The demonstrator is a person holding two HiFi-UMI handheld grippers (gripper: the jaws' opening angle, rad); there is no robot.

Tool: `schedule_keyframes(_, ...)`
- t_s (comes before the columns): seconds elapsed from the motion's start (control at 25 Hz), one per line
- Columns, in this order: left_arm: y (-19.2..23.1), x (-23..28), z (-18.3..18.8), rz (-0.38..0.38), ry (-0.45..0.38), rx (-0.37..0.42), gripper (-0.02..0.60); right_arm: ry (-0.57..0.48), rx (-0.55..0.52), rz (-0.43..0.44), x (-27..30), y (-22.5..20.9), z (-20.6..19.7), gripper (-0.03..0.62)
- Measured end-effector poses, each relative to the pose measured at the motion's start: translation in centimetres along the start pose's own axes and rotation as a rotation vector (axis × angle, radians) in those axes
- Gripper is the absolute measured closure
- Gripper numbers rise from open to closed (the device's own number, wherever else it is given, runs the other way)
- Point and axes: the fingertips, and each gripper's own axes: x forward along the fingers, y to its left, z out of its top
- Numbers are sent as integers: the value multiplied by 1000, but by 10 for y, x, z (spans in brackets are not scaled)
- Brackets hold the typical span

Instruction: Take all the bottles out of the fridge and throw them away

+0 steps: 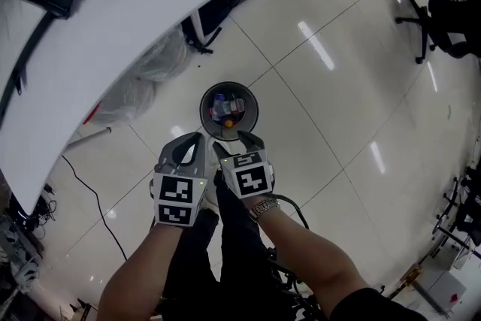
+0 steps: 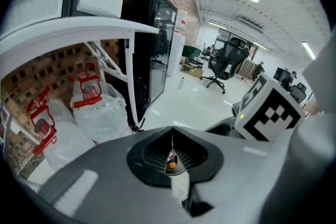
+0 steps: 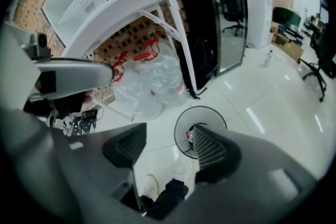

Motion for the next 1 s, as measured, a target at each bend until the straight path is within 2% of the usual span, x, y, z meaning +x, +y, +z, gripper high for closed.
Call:
schedule_keyframes(0.16, 9, -55, 18, 48, -70, -4, 577, -54, -65, 33, -36, 46, 23, 315)
schedule_keyframes(0.36, 18, -148, 44, 122, -187, -10, 577, -156, -181, 69, -100, 113, 59, 315)
schedule_keyframes(0.72, 22, -327, 53, 248, -379, -28, 577, -371, -410, 167, -234, 269, 95, 324)
schedule_keyframes(1.0, 6, -435, 70, 346, -507, -19, 578, -518, -597, 259, -329, 354, 119, 324)
